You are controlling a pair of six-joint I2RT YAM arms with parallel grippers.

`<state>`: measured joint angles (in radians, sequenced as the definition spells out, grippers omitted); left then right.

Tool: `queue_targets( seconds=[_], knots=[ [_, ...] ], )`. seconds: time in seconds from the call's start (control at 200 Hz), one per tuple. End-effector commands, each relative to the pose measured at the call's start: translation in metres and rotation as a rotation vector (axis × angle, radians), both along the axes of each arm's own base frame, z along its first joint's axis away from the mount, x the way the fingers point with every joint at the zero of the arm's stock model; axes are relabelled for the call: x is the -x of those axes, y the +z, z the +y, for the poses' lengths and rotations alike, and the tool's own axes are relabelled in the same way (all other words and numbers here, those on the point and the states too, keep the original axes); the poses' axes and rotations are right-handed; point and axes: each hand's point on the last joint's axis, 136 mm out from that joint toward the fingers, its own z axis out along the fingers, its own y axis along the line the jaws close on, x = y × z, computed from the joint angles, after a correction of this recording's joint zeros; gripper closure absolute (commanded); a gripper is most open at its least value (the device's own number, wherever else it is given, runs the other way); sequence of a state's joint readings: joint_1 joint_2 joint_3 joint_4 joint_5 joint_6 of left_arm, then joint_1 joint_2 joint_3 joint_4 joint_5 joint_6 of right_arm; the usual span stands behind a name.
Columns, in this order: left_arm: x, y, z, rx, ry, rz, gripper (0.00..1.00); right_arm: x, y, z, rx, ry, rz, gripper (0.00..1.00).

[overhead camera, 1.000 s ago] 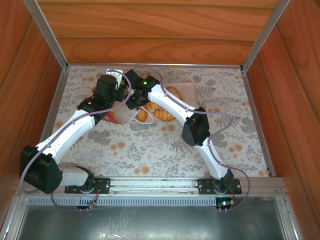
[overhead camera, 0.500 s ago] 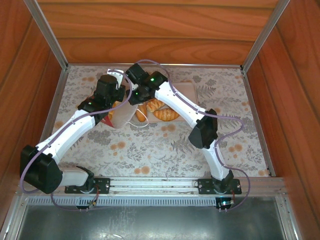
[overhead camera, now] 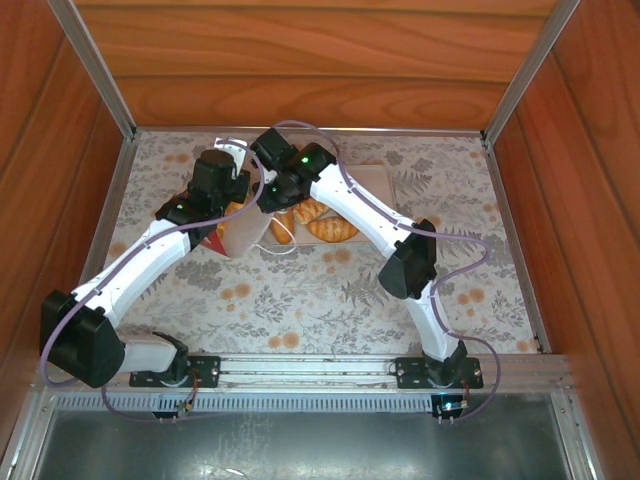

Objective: Take the fake bread out of the paper bag

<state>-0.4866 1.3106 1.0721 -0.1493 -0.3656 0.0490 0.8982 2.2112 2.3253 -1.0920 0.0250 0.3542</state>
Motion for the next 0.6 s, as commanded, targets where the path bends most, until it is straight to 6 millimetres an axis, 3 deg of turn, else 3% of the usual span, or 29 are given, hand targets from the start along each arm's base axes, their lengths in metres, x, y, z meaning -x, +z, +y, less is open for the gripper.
queue_targets(
  seconds=[0.0, 0.22, 0.595],
  knots=[
    [-0.002, 0.004, -0.002, -0.002, 0.001, -0.019, 1.00, 0.005, 0.019, 0.008, -0.046, 0.011, -0.019, 0.72],
    [-0.002, 0.006, -0.003, 0.001, -0.002, -0.021, 1.00, 0.001, 0.011, 0.007, -0.020, -0.018, -0.002, 0.57],
    [-0.001, 0.008, -0.005, 0.014, -0.011, -0.027, 1.00, 0.001, -0.009, 0.011, 0.016, -0.006, 0.033, 0.50]
  ],
)
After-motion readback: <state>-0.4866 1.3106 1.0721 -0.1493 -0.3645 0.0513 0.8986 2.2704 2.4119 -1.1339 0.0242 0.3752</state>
